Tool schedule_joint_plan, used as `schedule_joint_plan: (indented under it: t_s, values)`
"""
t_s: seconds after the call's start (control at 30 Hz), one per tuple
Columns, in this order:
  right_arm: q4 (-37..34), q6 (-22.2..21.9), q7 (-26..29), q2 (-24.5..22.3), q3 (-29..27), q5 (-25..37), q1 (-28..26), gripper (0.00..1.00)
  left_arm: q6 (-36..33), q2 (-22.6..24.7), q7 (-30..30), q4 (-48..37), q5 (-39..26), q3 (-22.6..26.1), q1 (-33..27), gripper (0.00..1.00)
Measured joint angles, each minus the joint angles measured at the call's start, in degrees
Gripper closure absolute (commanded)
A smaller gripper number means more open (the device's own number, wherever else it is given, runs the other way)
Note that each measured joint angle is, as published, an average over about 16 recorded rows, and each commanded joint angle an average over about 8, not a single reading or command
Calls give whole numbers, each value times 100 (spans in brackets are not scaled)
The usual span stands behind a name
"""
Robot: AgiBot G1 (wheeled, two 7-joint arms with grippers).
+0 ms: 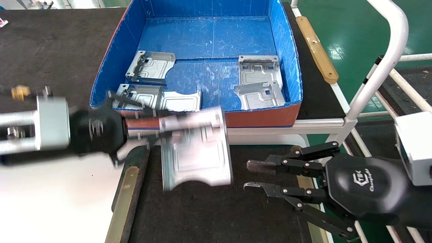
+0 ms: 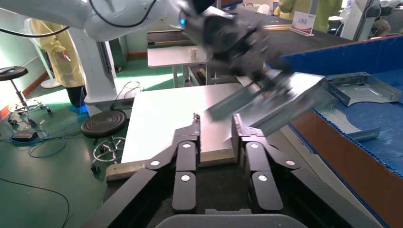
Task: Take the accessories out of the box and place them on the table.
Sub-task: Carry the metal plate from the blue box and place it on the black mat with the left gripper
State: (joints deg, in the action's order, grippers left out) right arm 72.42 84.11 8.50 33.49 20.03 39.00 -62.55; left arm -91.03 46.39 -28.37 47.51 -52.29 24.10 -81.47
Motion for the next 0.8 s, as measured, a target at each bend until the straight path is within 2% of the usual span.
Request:
schedule_joint_plan:
  t_s: [0.2,0.37,0.8]
  values:
    - [0,0,0,0,0,0,0,0,5,-156,-301,396,279,443,363,100]
    - [0,0,0,0,1,-1,0,0,143,-54,-570,394,294,804,545,100]
    - [0,-1,-1,-1,2,-1,0,0,1050,1048,-1108,-569,-250,1283,659,100]
